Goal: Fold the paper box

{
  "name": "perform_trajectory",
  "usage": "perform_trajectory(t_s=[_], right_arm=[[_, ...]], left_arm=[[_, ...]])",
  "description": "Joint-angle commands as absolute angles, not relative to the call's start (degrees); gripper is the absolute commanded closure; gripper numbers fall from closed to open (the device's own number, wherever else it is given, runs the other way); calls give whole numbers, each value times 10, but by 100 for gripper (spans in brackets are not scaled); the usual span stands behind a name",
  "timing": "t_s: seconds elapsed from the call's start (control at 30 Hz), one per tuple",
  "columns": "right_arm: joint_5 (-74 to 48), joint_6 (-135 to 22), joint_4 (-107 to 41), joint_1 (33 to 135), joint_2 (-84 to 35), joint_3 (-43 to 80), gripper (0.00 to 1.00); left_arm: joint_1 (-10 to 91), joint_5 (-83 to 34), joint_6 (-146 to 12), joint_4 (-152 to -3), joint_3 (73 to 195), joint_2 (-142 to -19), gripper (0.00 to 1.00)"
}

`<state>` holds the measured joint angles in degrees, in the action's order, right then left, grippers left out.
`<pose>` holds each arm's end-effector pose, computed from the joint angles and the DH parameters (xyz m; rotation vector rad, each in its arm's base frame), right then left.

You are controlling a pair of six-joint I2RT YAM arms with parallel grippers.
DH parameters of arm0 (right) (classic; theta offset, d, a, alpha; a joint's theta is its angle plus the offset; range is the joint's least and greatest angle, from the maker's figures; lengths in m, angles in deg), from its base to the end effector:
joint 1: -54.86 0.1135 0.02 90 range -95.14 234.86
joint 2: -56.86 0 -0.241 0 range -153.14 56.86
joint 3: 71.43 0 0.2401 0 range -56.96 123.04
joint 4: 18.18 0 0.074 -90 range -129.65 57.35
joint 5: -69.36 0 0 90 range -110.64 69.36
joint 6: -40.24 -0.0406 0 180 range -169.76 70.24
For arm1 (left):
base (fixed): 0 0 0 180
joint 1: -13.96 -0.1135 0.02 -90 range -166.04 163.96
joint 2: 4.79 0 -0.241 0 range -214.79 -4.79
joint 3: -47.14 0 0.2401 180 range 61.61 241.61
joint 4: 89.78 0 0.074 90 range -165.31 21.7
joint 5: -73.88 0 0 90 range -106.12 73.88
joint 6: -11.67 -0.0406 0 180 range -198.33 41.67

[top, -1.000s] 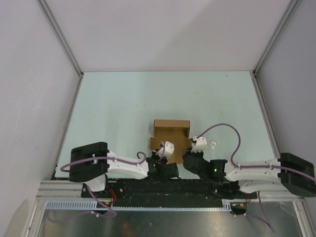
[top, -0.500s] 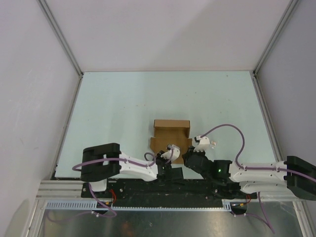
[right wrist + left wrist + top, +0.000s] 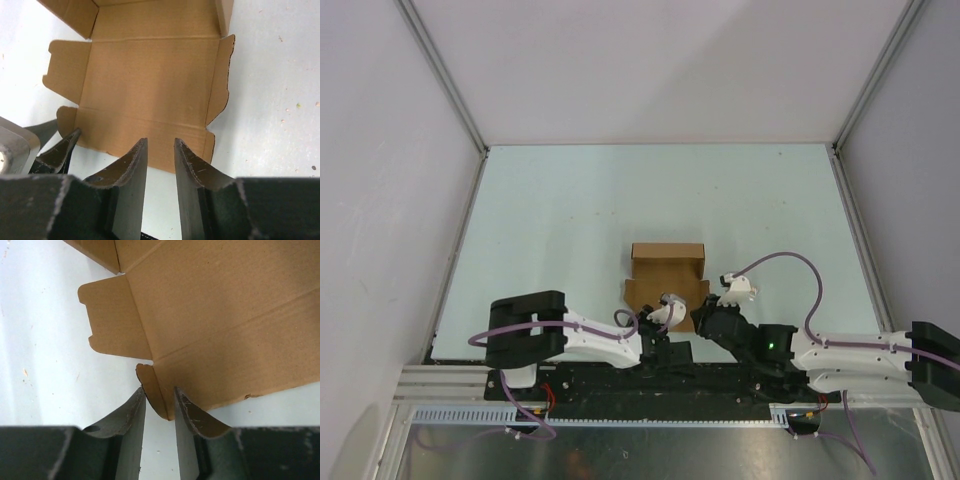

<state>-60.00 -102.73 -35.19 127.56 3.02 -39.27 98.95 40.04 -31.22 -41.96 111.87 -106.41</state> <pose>0.0791 0.1672 0.1535 -0.0044 2.1234 0.5526 0.0571 -0.2655 0.1092 0.6576 2.0822 0.3806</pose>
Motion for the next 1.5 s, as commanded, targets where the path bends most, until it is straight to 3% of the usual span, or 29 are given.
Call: perform_trajectory(t_s=[0.0,0.47,0.7,0.87,1.07,1.33,1.47], right_arm=[[-609,-1025,-356,1263,54,-394,66],[-578,-996,-420,1224,133,-384,57],[-580,-1042,-518,1218,126,-345,34],[-615,-1139,-592,1231,139,-327,29],[-615,-1154,-584,1244,108,-326,28],[-583,-1101,-519,1224,41,-339,36],[-568,-1077,-473,1207,38,-359,48]], left_arm=[[998,367,-293,-434,1133,-1023,65],[998,354,-284,-435,1109,-857,53],[972,341,-313,-437,1085,-719,48],[866,297,-420,-486,1058,-586,47],[740,175,-513,-570,1037,-512,46],[726,147,-518,-572,1027,-508,46],[726,148,-514,-573,1017,-499,47]])
